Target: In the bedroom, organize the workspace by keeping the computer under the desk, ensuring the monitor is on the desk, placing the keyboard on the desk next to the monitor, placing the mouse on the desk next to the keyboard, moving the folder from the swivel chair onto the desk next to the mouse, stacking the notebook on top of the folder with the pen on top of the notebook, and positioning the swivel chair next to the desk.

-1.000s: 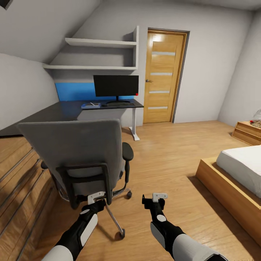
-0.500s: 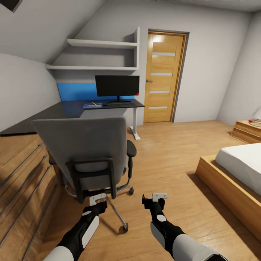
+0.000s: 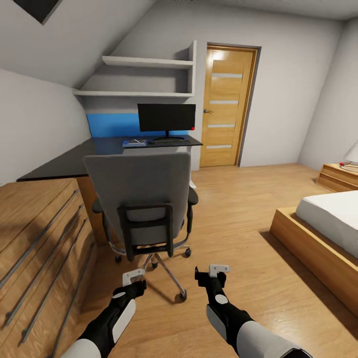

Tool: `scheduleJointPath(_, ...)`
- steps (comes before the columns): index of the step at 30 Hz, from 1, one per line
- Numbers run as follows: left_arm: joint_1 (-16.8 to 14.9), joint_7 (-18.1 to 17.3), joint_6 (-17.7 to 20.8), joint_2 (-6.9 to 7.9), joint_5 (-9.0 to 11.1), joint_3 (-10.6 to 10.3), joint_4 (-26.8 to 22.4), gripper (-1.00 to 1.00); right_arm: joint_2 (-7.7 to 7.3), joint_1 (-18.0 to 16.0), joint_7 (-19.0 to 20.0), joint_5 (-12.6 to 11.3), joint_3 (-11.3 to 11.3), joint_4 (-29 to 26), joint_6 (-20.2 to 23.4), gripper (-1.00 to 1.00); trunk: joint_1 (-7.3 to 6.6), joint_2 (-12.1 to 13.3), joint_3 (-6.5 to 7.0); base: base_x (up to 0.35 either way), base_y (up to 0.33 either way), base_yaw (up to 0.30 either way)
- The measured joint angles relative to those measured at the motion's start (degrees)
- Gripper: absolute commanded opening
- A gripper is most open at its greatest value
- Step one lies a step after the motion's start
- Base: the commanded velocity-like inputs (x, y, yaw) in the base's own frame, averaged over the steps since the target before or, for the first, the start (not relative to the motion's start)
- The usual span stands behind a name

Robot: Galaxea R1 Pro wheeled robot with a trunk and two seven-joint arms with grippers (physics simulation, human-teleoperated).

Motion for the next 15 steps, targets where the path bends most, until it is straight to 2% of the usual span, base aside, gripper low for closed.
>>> scheduleJointPath(7,0.0,0.0,-0.3,0.02,0.0,0.0,2.2,1.00,0.00,0.0,0.2,-0.1,-0.1,-0.4,-0.1,1.00,-0.01,0.0,0.00,-0.031,0.026,0.000)
scheduleJointPath(10,0.0,0.0,-1.1,0.01,0.0,0.0,2.5,1.00,0.00,0.0,0.2,-0.1,-0.1,-0.5,-0.1,1.00,-0.01,0.0,0.00,-0.005,0.002,0.000)
scheduleJointPath(11,0.0,0.0,-2.5,0.02,0.1,0.0,2.5,1.00,0.00,0.0,0.2,-0.1,-0.1,-0.4,-0.2,1.00,-0.01,0.0,0.00,-0.017,0.005,0.000)
scheduleJointPath(15,0.0,0.0,-2.6,-0.24,0.0,0.0,2.5,1.00,0.00,0.0,0.2,-0.1,-0.1,-0.4,-0.3,1.00,0.00,0.0,0.00,-0.048,0.031,0.000)
